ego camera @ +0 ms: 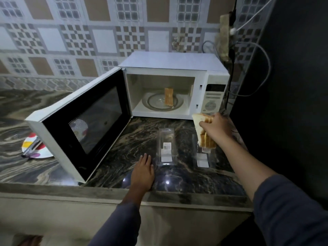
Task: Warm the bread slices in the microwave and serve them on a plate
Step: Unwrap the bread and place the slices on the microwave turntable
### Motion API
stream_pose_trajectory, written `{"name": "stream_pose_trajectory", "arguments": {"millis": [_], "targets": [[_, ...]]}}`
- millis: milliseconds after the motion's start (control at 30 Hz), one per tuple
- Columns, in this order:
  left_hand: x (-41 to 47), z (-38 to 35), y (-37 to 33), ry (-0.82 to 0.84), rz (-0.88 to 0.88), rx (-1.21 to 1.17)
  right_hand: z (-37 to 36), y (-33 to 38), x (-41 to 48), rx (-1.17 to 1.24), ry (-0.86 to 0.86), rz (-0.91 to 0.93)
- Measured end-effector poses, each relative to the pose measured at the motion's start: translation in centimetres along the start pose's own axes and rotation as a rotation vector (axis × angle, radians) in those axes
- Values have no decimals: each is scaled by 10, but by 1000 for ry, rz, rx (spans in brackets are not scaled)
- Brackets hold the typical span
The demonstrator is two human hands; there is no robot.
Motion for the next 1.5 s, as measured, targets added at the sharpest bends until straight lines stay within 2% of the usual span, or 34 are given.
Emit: {"name": "stream_pose_trajectory", "arguments": {"millis": [267, 567, 700, 867, 1067, 1233, 1367, 1500], "targets": [[76, 16, 23, 41, -32, 33, -57, 63, 72, -19, 47, 76], [168, 31, 39, 80, -41, 60, -116, 126, 161, -5, 123, 63], [183, 30, 42, 86, -10, 92, -132, 146, 201, 88, 162, 13], [185, 24, 46, -6, -32, 38, -159, 171, 238, 225, 243, -47], [187, 21, 47, -70, -45, 6, -167, 172, 251, 91, 255, 103], [188, 22, 48, -16, -4, 42, -168, 169, 263, 84, 153, 33], [188, 23, 47, -26, -1, 61, -174, 164, 260, 160, 237, 31], [187, 23, 48, -35, -3, 59, -168, 157, 255, 160, 173, -49]]}}
Point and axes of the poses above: each hand's wrist, its own x-axis towards the middle knuckle, its own z-axis out of the back of the hand, y = z × x, the point moved 2 cm from there along x, towards the middle knuckle, and after that the axes turned 10 degrees about y, right-handed, at the moved point
